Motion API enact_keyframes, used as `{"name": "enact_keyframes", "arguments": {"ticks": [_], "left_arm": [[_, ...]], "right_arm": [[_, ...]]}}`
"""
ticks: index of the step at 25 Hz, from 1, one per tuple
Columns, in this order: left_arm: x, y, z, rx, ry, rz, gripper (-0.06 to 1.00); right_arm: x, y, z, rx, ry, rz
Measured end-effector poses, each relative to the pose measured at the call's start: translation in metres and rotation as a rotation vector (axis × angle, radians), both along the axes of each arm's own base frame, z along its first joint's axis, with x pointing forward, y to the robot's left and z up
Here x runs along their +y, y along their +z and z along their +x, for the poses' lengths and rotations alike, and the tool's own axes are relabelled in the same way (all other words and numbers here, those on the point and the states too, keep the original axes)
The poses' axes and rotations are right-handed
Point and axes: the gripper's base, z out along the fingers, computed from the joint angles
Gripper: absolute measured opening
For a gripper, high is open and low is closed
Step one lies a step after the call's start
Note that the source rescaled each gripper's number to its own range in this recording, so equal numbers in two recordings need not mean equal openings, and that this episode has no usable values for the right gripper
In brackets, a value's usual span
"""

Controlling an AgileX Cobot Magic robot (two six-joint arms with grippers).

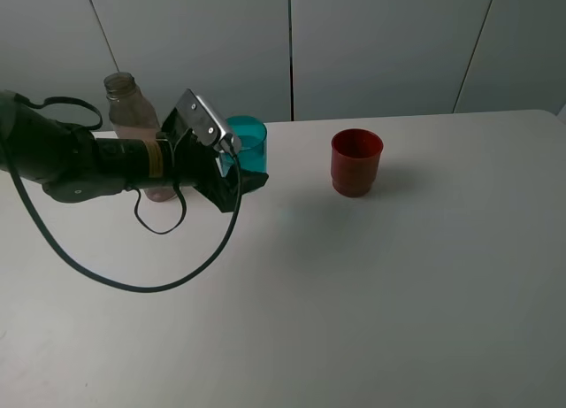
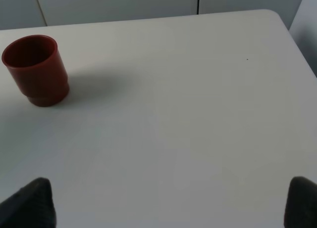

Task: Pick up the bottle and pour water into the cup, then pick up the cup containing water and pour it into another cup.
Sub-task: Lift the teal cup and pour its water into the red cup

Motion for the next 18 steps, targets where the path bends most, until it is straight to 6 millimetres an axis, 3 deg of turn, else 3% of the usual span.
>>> {"name": "enact_keyframes", "arguments": {"ticks": [10, 18], "left_arm": [[-0.038, 0.052, 0.035, -0.07, 0.062, -0.011, 0.15], [-0.053, 0.078, 0.05, -0.092, 0.135, 0.034, 0.15]], "right_arm": [[0.0, 0.0, 0.0, 0.0, -0.001, 0.002], [0.0, 0.0, 0.0, 0.0, 0.0, 0.0]]}}
